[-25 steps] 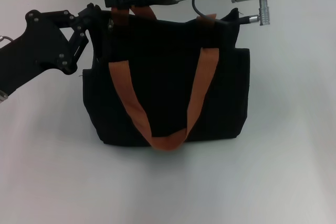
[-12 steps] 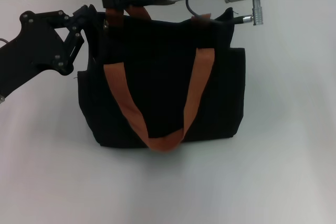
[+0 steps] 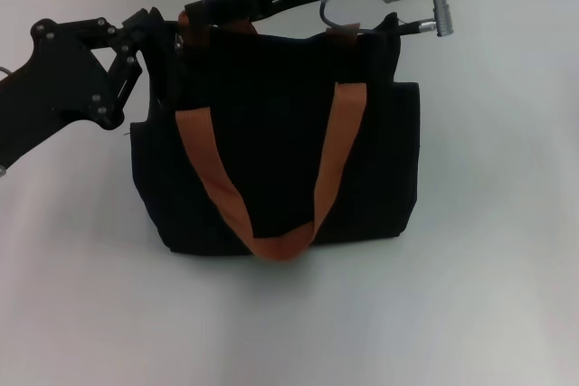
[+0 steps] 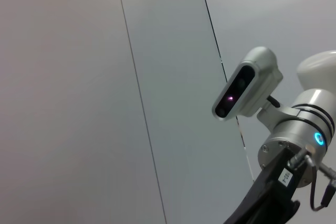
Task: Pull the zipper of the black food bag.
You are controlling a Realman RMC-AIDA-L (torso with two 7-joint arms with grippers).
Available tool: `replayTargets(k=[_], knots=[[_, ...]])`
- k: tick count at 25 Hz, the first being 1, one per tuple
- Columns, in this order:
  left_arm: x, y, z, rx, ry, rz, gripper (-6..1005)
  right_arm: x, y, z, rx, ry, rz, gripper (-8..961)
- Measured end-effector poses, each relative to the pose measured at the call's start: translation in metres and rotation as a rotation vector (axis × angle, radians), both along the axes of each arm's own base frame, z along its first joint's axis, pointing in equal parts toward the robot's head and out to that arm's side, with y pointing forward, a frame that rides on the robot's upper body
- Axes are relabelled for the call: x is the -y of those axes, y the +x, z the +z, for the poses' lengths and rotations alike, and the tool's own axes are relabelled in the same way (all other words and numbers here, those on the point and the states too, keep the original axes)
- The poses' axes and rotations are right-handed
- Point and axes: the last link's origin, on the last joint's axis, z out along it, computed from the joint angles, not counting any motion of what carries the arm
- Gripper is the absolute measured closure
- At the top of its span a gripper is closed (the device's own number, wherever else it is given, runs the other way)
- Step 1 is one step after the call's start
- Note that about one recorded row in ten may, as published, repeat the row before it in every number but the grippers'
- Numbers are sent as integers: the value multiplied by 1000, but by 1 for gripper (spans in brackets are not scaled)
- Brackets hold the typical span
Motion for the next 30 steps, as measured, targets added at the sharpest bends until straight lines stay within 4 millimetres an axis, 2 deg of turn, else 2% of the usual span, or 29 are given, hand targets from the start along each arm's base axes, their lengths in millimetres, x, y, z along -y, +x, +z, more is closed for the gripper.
replayTargets(k=[9, 20, 30], knots=[[-2, -1, 2, 6, 8, 8, 936, -3, -6, -11, 99, 124, 210, 536], [-5, -1, 3, 6, 13, 20, 933, 7, -14, -17, 102, 131, 286, 536], [-6, -1, 2, 5, 13, 28, 931, 14, -17, -31, 169, 165, 354, 536]])
